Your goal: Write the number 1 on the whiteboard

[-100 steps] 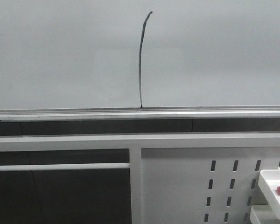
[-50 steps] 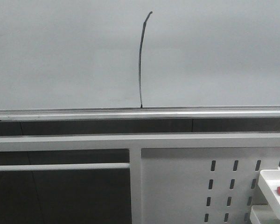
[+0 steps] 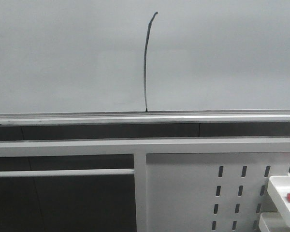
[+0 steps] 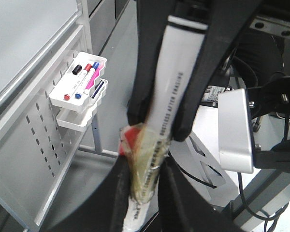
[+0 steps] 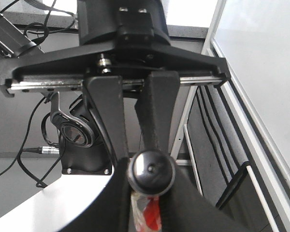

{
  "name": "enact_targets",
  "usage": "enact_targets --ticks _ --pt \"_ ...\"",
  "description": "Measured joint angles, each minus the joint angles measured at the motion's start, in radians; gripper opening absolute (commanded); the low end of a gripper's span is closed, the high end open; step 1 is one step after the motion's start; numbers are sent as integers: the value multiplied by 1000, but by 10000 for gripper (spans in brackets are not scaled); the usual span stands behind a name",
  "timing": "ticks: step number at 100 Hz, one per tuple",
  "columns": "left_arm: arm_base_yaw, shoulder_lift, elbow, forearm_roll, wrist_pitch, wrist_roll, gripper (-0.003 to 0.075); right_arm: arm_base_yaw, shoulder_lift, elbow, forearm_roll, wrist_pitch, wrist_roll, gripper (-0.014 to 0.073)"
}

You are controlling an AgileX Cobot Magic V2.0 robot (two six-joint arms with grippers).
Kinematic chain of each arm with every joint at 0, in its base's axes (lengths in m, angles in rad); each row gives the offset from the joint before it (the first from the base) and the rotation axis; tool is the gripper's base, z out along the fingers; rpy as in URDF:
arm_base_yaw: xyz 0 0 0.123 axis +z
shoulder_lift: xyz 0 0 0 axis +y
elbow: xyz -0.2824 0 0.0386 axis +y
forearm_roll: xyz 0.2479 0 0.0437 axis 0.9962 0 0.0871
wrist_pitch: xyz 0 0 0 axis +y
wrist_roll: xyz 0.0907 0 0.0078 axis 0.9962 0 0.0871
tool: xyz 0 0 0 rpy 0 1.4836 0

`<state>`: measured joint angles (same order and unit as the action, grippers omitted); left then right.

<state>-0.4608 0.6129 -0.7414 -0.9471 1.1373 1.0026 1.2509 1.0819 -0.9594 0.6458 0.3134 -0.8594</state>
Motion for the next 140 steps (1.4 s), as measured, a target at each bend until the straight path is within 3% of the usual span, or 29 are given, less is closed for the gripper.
enact_targets --ticks 40,53,67,79,117,122,129,140 --pt "0 0 0 1 -14 13 -20 0 0 2 0 -11 3 -55" --pt "0 -2 -2 4 -27 16 -20 0 0 2 0 -30 3 127" --pt "0 -2 -2 -3 -74 12 -20 0 0 2 4 -80 3 428" --pt "0 -2 -2 11 -117 2 -20 2 0 2 12 -134 3 508" --pt "0 0 14 -16 -294 4 -20 2 -134 2 3 -295 1 482" --pt "0 0 22 -40 -316 21 -20 2 -158 2 1 -300 1 426" --pt "0 0 44 -97 -348 53 -20 -1 -191 2 1 -300 1 282" --pt "0 0 90 -230 -418 124 -20 -30 -244 6 1 -258 1 -42"
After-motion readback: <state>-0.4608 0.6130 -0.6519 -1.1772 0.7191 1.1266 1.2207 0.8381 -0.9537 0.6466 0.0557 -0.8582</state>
